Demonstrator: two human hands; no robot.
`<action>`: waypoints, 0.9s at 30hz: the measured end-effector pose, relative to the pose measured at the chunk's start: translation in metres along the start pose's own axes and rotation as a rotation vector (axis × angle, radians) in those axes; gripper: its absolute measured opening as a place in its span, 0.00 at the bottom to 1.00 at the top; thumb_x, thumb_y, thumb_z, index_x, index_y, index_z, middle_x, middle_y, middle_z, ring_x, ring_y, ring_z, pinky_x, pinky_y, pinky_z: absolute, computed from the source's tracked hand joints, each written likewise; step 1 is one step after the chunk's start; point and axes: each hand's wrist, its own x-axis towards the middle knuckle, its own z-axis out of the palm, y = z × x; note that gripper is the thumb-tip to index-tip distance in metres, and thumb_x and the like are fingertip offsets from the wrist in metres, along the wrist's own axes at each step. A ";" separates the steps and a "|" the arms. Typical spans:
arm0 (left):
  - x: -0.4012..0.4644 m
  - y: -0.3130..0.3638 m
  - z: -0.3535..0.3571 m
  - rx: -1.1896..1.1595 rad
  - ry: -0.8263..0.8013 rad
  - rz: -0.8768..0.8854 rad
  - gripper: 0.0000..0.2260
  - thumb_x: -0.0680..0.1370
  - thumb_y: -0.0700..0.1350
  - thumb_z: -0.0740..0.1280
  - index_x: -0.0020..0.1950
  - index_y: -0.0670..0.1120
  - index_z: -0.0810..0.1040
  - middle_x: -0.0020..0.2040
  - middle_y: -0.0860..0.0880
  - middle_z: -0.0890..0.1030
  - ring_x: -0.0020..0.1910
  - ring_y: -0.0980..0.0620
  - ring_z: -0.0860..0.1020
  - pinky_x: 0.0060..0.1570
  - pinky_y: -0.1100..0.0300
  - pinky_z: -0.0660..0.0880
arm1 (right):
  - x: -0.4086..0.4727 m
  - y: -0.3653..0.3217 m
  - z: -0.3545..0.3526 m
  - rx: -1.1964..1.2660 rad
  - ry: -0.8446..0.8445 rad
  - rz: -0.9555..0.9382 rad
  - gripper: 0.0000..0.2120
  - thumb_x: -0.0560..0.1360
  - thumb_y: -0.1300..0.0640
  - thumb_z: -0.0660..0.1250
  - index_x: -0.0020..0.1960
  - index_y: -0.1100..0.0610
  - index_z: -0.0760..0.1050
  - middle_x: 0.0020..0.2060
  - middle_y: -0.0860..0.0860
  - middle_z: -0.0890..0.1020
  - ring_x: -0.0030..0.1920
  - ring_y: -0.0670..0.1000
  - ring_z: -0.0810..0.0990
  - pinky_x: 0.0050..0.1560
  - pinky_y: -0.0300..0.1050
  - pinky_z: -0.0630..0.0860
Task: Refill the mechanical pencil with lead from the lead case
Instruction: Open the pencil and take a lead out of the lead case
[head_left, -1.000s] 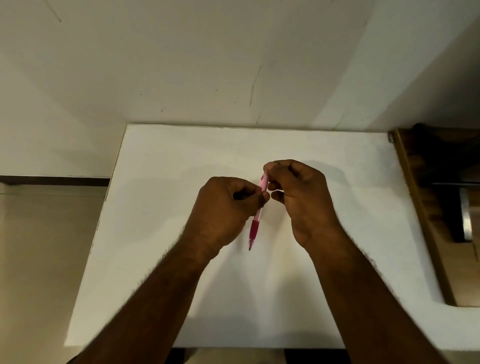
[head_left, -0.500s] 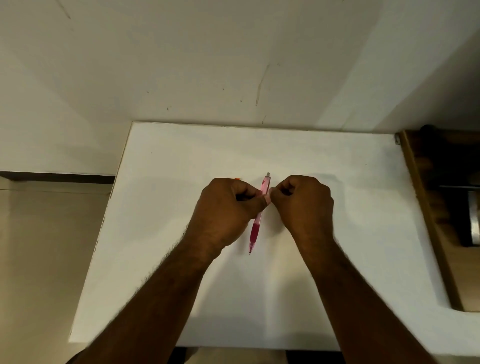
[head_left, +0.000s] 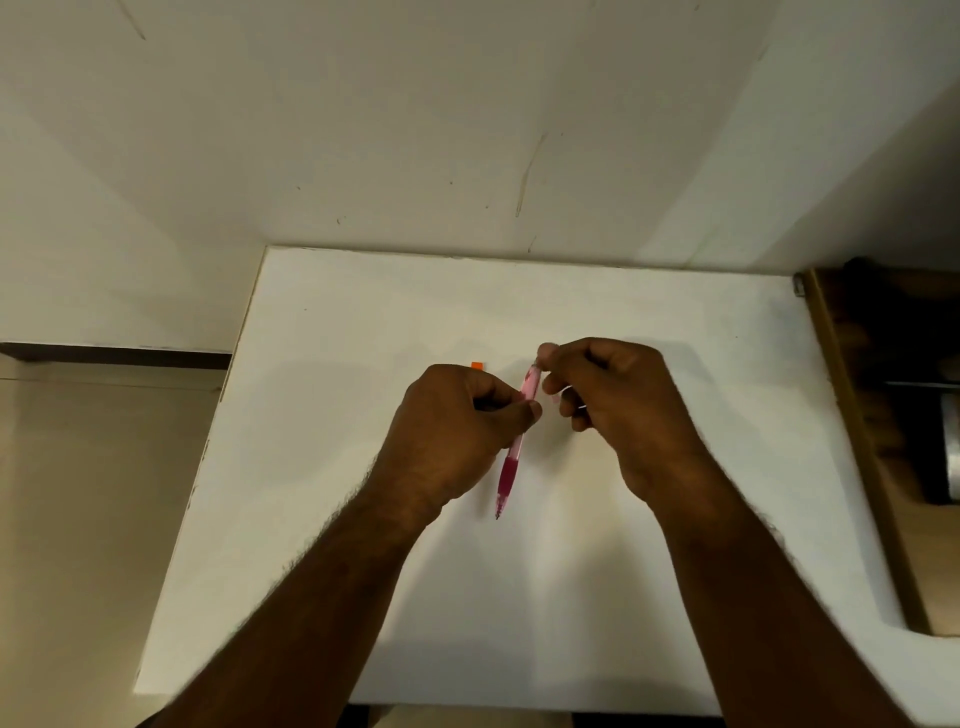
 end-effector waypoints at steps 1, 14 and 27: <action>0.000 0.000 0.001 0.009 -0.001 0.002 0.08 0.74 0.52 0.75 0.40 0.48 0.87 0.32 0.52 0.84 0.35 0.51 0.82 0.46 0.52 0.82 | -0.001 0.000 0.002 -0.002 -0.021 -0.008 0.07 0.78 0.53 0.72 0.45 0.55 0.86 0.34 0.50 0.85 0.34 0.49 0.80 0.37 0.44 0.76; 0.001 0.000 0.007 0.025 -0.002 0.010 0.08 0.73 0.53 0.76 0.41 0.48 0.87 0.33 0.53 0.84 0.36 0.51 0.82 0.48 0.51 0.82 | 0.003 0.002 0.000 0.163 0.083 0.044 0.05 0.77 0.56 0.73 0.43 0.55 0.85 0.30 0.46 0.83 0.33 0.47 0.79 0.37 0.41 0.77; 0.000 -0.004 0.008 0.033 -0.002 0.003 0.08 0.72 0.53 0.76 0.38 0.50 0.86 0.31 0.55 0.84 0.35 0.53 0.83 0.49 0.47 0.82 | 0.014 0.030 -0.010 -0.700 0.333 -0.037 0.15 0.75 0.43 0.72 0.36 0.51 0.78 0.31 0.44 0.79 0.34 0.49 0.77 0.41 0.42 0.67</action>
